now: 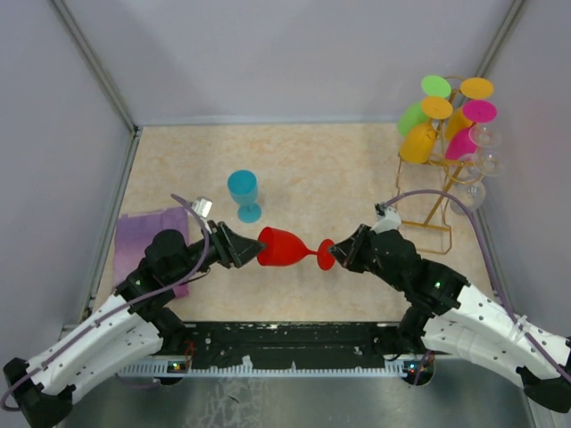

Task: Take the wine glass off the wine glass rack
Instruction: Place the wine glass at the center of the board.

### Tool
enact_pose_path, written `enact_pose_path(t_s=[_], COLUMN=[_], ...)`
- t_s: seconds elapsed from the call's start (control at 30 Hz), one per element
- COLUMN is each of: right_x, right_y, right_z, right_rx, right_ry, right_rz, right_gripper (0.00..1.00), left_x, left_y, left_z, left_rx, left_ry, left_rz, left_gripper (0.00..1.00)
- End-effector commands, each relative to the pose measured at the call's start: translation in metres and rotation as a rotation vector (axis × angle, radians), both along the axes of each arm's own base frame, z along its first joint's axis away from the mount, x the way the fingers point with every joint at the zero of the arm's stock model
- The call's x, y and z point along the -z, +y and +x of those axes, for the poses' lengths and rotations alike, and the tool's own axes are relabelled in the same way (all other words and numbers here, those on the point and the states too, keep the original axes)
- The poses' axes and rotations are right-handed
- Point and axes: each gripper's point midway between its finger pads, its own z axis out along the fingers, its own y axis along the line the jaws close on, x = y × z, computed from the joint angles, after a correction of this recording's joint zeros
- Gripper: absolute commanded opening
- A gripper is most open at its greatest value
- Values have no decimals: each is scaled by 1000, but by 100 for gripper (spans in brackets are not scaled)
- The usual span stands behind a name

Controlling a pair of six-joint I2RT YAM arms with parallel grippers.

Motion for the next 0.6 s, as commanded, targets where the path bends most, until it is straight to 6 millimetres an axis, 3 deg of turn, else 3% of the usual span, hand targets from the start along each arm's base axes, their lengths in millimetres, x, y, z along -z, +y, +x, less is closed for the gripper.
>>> enact_pose_path(t_s=[0.0,0.2,0.33,0.47,0.57], right_x=[-36,-42,-47,-46,-44], right_y=[4,6,14,16,12], right_z=[8,8,8,10,12], right_rx=[6,-52,-82,-83,-73], right_ry=[-102,-149,-158,-147,-146], right_rz=[64,-6,2,-28,-56], right_gripper=[0,0,0,0,13], left_x=[-11,-13,-20,-23,-20], left_y=[-8,-12,-18,-20,-14], left_z=[1,-2,-2,2,5], left_rx=[25,58,77,78,44], left_ry=[8,-16,-18,-31,-21], left_rz=[-26,-46,-92,-52,-3], left_gripper=[64,45,22,6,2])
